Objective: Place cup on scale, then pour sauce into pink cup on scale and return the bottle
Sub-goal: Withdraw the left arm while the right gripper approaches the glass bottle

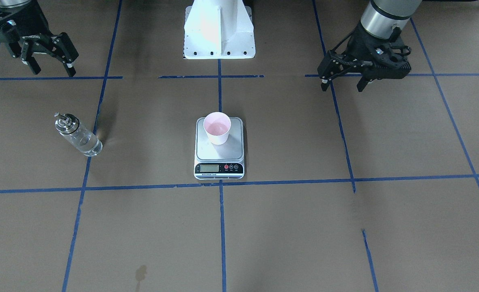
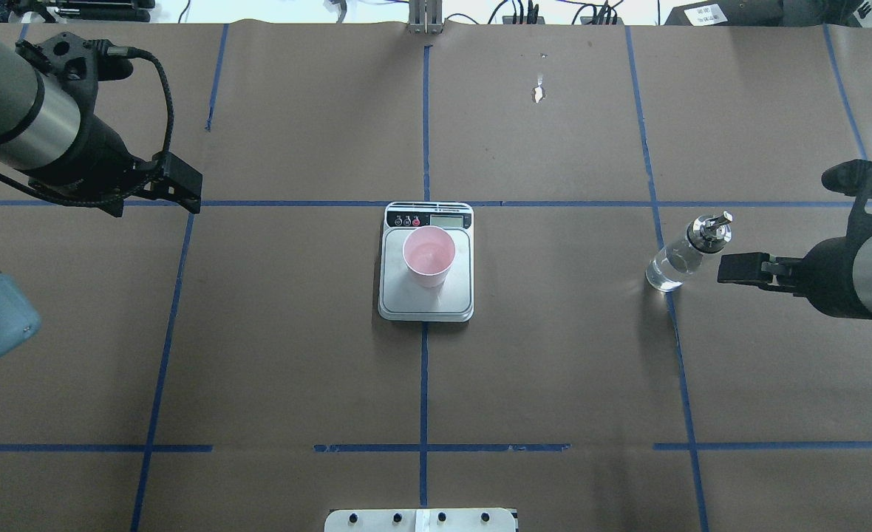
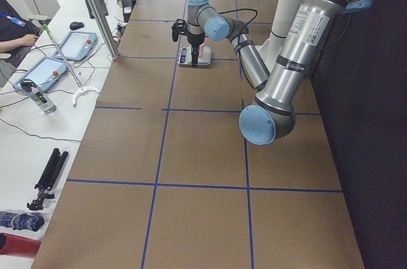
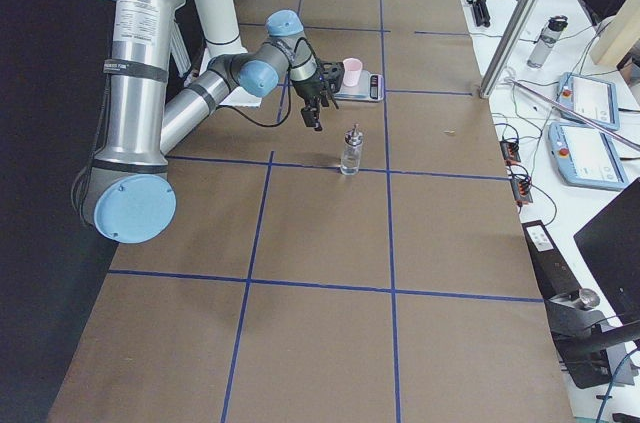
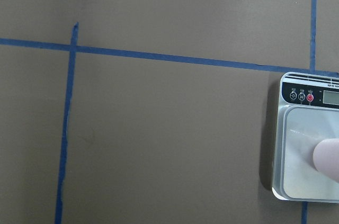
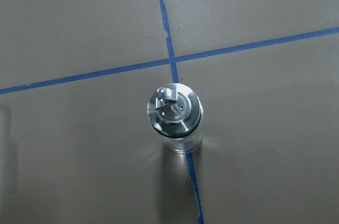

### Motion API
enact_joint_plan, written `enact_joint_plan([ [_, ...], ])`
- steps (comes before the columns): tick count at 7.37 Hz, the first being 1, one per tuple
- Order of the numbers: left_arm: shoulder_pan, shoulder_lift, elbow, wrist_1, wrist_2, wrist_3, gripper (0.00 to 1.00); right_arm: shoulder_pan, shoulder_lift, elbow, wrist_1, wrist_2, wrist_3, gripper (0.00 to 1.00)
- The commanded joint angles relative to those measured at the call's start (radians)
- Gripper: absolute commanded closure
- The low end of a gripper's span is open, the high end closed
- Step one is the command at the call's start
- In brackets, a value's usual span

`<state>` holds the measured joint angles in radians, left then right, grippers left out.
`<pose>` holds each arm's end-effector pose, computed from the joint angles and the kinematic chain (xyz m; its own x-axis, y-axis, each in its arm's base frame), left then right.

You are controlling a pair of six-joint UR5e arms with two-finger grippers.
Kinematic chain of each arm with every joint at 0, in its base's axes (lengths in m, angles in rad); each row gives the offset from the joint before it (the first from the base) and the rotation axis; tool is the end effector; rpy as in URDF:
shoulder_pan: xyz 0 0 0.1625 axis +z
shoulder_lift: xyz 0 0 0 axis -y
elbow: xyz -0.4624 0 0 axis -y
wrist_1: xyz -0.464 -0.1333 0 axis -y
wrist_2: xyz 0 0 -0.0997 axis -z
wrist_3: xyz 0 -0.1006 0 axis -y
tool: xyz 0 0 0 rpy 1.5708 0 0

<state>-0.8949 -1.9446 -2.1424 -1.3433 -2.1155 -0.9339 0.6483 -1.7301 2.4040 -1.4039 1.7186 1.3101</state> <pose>0.2946 -0.4972 0.2160 0.6488 0.0040 -0.7609 0.0848 0.9934 0.0774 -0.2711 -0.3540 0.3216 0.6450 0.1688 0.7453 -0.3555 0.9296 0.0972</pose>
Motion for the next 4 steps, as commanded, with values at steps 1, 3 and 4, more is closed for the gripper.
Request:
enact_joint_plan([
  [1, -0.021, 0.022, -0.001, -0.002, 0.003, 0.049, 0.00, -0.178, -0.162, -0.014, 0.276, -0.258, 0.017, 0.00],
  [3, -0.027, 0.064, -0.004, -0.007, 0.002, 0.155, 0.00, -0.278, -0.209, -0.171, 0.530, -0.455, -0.024, 0.00],
  [4, -0.056, 0.081, -0.001, -0.007, 0.002, 0.214, 0.00, -0.288, -0.215, -0.213, 0.613, -0.496, -0.063, 0.00],
])
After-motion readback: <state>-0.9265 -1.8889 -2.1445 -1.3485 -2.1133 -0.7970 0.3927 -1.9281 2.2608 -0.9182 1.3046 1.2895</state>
